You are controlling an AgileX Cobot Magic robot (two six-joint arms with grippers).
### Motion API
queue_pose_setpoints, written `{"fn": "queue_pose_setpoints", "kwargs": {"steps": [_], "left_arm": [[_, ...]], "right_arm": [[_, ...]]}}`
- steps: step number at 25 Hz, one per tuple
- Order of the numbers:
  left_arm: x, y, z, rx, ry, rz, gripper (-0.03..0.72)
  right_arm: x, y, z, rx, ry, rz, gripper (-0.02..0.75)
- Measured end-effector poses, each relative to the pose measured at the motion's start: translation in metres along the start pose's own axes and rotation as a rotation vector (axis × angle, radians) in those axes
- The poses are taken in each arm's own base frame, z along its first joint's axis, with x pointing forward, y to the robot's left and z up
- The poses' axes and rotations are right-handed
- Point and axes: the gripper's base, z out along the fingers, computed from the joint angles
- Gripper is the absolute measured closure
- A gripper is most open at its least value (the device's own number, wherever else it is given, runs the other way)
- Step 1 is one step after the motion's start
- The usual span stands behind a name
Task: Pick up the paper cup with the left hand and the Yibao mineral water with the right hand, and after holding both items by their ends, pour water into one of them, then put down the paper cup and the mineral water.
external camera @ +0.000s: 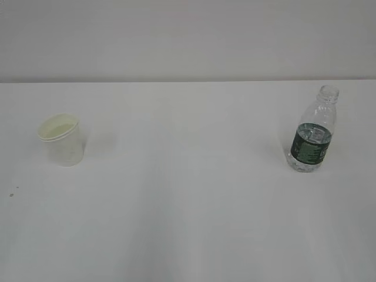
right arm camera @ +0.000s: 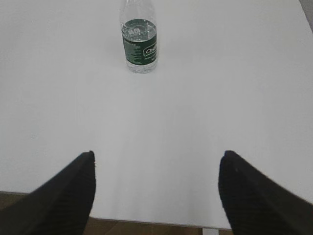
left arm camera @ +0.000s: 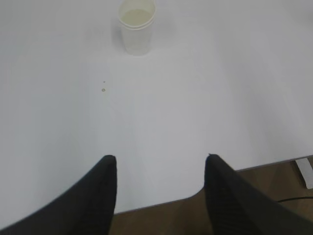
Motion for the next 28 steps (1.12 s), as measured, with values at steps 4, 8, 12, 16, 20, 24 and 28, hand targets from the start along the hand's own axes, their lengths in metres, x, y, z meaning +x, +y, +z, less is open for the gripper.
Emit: {"fn": "queue_pose_setpoints", "kwargs": {"steps": [4, 8, 12, 16, 20, 24, 28], "left_arm": [[0.006, 0.001, 0.008, -0.002, 0.034, -0.005, 0.284], [0.013, 0.003, 0.016, -0.008, 0.067, -0.008, 0.284], [0.014, 0.004, 0.017, -0.015, 0.074, -0.004, 0.284], [0.017, 0.005, 0.019, -0.029, 0.094, 0.002, 0.284], [0.018, 0.006, 0.019, -0.033, 0.108, -0.002, 0.284], [0.024, 0.007, 0.025, -0.037, 0.139, -0.016, 0.284], [0.029, 0.008, 0.031, -0.04, 0.167, -0.023, 0.284]], "right_arm": [[0.002, -0.001, 0.002, 0.01, 0.008, 0.0, 0.148], [0.006, -0.001, 0.007, 0.015, 0.032, 0.002, 0.148], [0.007, -0.001, 0.008, 0.017, 0.033, 0.006, 0.148], [0.007, -0.002, 0.008, 0.028, 0.037, 0.004, 0.148], [0.008, -0.003, 0.008, 0.031, 0.043, 0.002, 0.17], [0.009, -0.003, 0.009, 0.032, 0.051, 0.001, 0.195], [0.01, -0.003, 0.01, 0.034, 0.061, 0.0, 0.198]]}}
